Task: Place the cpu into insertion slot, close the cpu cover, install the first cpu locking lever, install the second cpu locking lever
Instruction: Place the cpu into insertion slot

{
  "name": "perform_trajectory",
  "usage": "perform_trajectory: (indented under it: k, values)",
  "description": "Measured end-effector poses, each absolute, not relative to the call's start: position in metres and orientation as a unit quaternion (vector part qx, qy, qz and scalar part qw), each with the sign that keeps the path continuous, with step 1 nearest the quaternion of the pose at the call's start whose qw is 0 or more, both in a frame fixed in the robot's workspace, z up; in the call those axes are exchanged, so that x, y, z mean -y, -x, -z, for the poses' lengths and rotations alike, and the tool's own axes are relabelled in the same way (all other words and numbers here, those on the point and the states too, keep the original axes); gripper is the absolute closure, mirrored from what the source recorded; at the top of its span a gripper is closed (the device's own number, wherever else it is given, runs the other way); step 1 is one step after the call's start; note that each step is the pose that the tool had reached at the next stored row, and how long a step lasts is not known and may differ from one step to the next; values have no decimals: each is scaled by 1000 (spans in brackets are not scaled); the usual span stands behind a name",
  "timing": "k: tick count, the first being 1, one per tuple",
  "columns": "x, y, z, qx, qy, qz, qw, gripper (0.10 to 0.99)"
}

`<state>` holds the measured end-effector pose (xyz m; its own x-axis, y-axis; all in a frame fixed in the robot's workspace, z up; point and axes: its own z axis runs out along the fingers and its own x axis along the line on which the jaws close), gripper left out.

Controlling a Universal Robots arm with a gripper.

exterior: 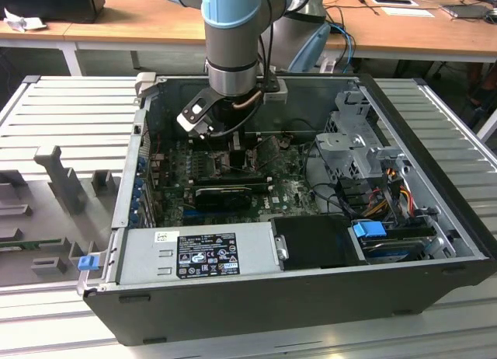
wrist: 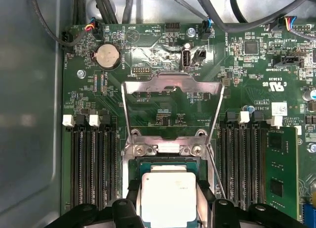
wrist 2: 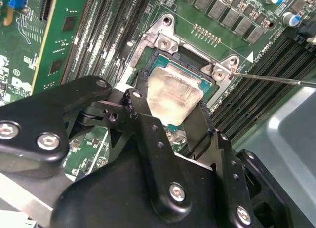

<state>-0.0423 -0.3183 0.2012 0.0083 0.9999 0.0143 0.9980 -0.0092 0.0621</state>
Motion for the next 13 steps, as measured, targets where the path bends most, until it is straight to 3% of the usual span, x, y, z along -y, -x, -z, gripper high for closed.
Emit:
perform_trajectory:
  k: [5,7,13]
  values:
    - [318,42,-201,-704,-710,-27,17,553]
    - [318,42,-201,-704,-710,-27,17,478]
    - [318,42,-202,-704,-710,-27,17,478]
